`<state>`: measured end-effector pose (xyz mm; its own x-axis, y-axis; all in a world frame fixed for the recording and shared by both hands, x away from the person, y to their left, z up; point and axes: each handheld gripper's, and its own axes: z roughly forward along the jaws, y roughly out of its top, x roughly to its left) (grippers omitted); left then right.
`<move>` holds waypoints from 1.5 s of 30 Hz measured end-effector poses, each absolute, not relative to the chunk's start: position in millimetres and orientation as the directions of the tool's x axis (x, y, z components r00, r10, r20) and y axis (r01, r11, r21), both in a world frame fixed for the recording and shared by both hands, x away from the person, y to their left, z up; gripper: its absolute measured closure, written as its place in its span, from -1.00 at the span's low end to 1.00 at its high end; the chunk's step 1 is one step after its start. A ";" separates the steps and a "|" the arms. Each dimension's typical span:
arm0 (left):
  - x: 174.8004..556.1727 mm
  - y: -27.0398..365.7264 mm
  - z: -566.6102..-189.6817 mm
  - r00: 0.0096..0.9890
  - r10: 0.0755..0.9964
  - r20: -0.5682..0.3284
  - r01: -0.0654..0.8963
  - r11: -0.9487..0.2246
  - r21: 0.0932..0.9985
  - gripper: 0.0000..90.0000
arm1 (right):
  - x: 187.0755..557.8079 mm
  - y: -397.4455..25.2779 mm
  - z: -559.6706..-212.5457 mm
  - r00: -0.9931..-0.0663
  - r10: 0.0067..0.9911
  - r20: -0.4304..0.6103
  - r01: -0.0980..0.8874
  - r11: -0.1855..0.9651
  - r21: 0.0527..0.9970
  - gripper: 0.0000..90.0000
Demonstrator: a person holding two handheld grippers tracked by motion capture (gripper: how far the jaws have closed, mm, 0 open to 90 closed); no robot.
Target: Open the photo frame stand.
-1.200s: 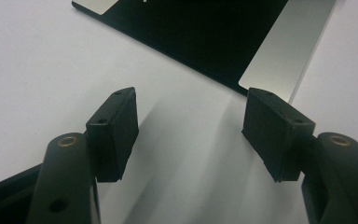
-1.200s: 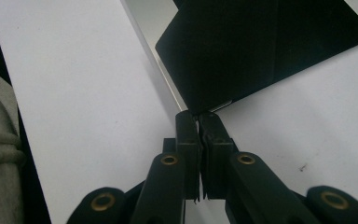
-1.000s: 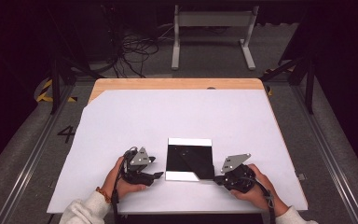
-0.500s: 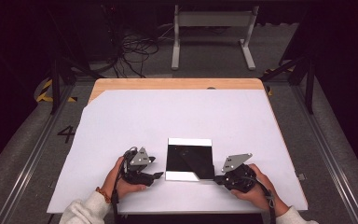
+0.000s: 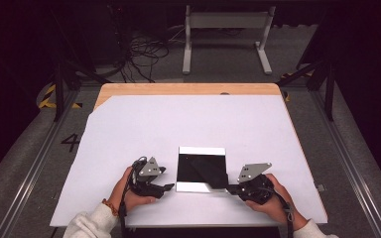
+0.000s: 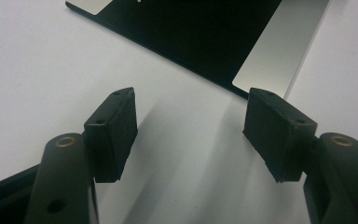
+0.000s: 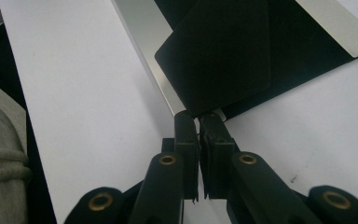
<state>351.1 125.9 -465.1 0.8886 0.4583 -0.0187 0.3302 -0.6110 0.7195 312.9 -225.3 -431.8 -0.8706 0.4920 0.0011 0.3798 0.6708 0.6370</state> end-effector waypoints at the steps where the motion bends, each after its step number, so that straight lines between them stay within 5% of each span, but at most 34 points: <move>1: 351.0 125.8 -465.0 0.888 0.460 -0.016 0.330 -0.612 0.719 -0.22 | 313.0 -225.5 -431.5 -0.871 0.491 0.002 0.378 0.667 0.642 0.93; 45: 355.9 126.5 -466.2 0.894 0.448 -0.032 0.332 -0.611 0.719 -0.22 | 318.0 -221.7 -405.4 -0.843 0.535 -0.055 0.275 0.517 0.811 0.88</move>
<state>355.9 126.5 -466.2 0.8936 0.4477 -0.0324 0.3320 -0.6109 0.7188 318.0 -221.7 -405.4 -0.8432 0.5348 -0.0553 0.2745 0.5167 0.8110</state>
